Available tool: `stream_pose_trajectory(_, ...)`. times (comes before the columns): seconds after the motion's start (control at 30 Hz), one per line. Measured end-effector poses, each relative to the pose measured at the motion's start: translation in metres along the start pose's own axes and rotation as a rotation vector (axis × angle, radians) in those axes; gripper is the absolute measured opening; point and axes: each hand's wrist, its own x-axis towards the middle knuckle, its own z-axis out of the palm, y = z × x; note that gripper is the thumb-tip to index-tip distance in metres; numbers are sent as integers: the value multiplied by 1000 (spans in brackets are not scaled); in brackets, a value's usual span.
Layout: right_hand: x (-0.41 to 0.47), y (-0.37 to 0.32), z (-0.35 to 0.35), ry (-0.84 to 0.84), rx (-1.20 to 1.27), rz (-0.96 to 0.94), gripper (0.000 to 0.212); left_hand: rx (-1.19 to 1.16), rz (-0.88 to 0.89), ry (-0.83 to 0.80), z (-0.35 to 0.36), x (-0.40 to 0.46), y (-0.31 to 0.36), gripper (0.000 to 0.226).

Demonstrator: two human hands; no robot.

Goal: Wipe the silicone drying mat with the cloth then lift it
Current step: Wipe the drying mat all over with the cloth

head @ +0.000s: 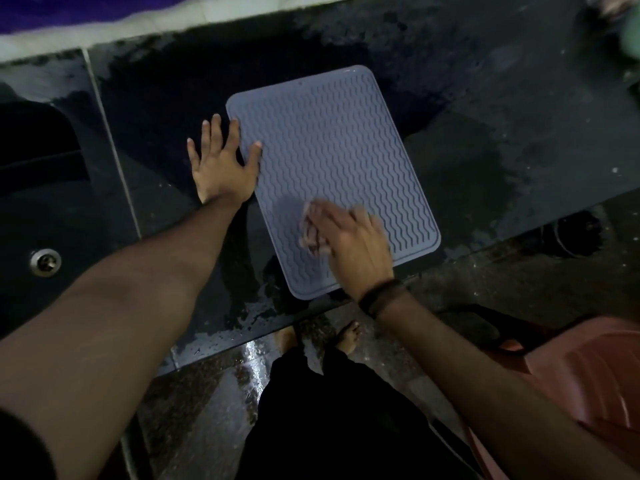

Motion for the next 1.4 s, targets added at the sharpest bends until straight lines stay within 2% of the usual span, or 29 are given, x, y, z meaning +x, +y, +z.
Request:
stream_pose_trajectory(0.07, 50, -3, 3, 5, -13, 11, 61, 7, -5, 3, 0, 1, 0, 76)
stream_pose_trajectory(0.2, 97, -10, 31, -183, -104, -12, 65, 31, -24, 18, 2, 0, 3, 75)
stream_pose_trajectory(0.4, 22, 3, 42, -172, -49, -72, 66, 9, -30, 16, 1, 1, 3, 74)
stream_pose_trajectory(0.53, -2, 9, 28, -264, -67, -131, 56, -7, -26, 12, 0, 2, 3, 73)
stream_pose_trajectory(0.63, 23, 7, 9, -201, -57, -116, 59, 0, -20, 15, 3, 1, 1, 72)
stream_pose_trajectory(0.77, 108, -5, -3, 12, 0, -73, 62, 12, -19, 21, 2, 3, 0, 65)
stream_pose_trajectory(0.87, 169, -17, 6, -78, -57, -58, 54, 48, -14, 36, 4, 3, 1, 58)
stream_pose_trajectory(0.93, 179, -20, 22, -156, -108, -69, 52, 43, -29, 47, 6, 2, 1, 57)
stream_pose_trajectory(1.1, 127, -6, 40, -183, -87, -145, 59, 6, -47, 61, 8, 3, 1, 59)
stream_pose_trajectory(1.23, 90, 1, 31, -202, -110, -211, 56, -17, -57, 50, 5, 3, 2, 59)
stream_pose_trajectory(1.33, 103, 3, 19, -263, -107, -232, 53, -19, -58, 43, 5, 1, 0, 57)
stream_pose_trajectory(1.4, 129, -1, 7, -184, -66, -200, 51, -19, -42, 44, 5, 2, -1, 56)
